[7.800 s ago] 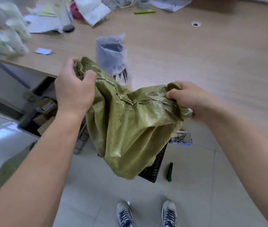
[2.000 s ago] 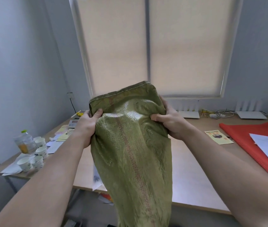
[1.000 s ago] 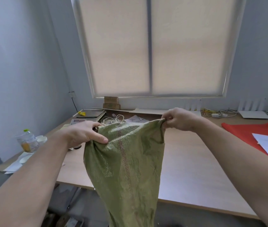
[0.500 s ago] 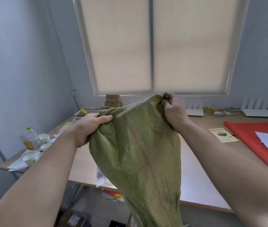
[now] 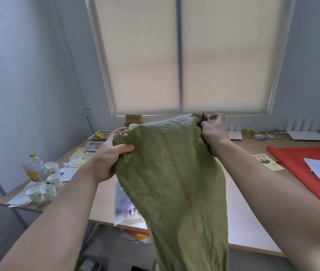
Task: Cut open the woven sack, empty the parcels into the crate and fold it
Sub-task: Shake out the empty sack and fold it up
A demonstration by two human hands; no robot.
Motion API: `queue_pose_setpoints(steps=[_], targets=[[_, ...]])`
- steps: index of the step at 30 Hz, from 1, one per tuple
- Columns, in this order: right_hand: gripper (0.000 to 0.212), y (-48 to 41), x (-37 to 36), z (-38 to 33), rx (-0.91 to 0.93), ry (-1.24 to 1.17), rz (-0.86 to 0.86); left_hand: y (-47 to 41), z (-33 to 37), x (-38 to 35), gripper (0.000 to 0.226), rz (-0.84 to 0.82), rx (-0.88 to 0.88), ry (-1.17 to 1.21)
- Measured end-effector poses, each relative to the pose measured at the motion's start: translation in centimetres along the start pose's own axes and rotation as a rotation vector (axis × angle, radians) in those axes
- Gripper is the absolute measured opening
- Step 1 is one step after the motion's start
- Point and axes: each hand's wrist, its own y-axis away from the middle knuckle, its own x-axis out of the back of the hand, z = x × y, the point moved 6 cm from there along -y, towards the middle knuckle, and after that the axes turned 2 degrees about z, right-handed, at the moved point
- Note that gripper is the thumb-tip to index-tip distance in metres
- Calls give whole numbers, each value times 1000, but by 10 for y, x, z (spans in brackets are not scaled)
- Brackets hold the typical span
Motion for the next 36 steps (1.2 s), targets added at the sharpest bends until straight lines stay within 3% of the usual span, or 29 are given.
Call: queue_pose_setpoints(steps=[2,4,6,10,12,14,16,17,19,21,22,25,27,31,34,36], targets=[[27,4,-3,0,-7,-207,-116,-6,-2,9,45,107,7,25],[35,11,-9,-7,39,-469,-341,-10,-4,14,30,188,22,70],[52,21,-13,-12,94,-580,-587,-14,-7,20,27,237,45,101],[91,34,-18,-2,170,-222,-846,-15,-11,30,40,282,159,163],[99,38,-22,6,172,-13,-878,-10,-14,32,21,267,201,150],[100,40,-25,10,250,231,-831,-8,-18,29,38,205,232,157],[83,38,-29,11,322,388,-774,-9,-17,24,57,155,267,153],[62,37,-29,11,327,404,-751,-10,-16,25,59,155,268,150],[20,36,-28,12,269,344,-719,-7,-9,24,43,158,274,166],[5,31,-24,15,212,274,-637,-3,-2,20,21,130,250,182],[5,29,-22,16,190,260,-600,-2,0,19,35,100,219,182],[4,29,-23,13,162,249,-568,-9,6,25,136,7,53,97],[15,26,-22,8,152,243,-534,-8,9,24,150,-39,-32,-86],[31,17,-15,1,111,165,-479,-4,15,24,92,37,-152,-426],[56,13,-7,3,37,-14,-483,-8,16,37,60,146,-178,-435],[60,13,-4,4,23,-146,-519,-11,14,46,46,189,-163,-402]])
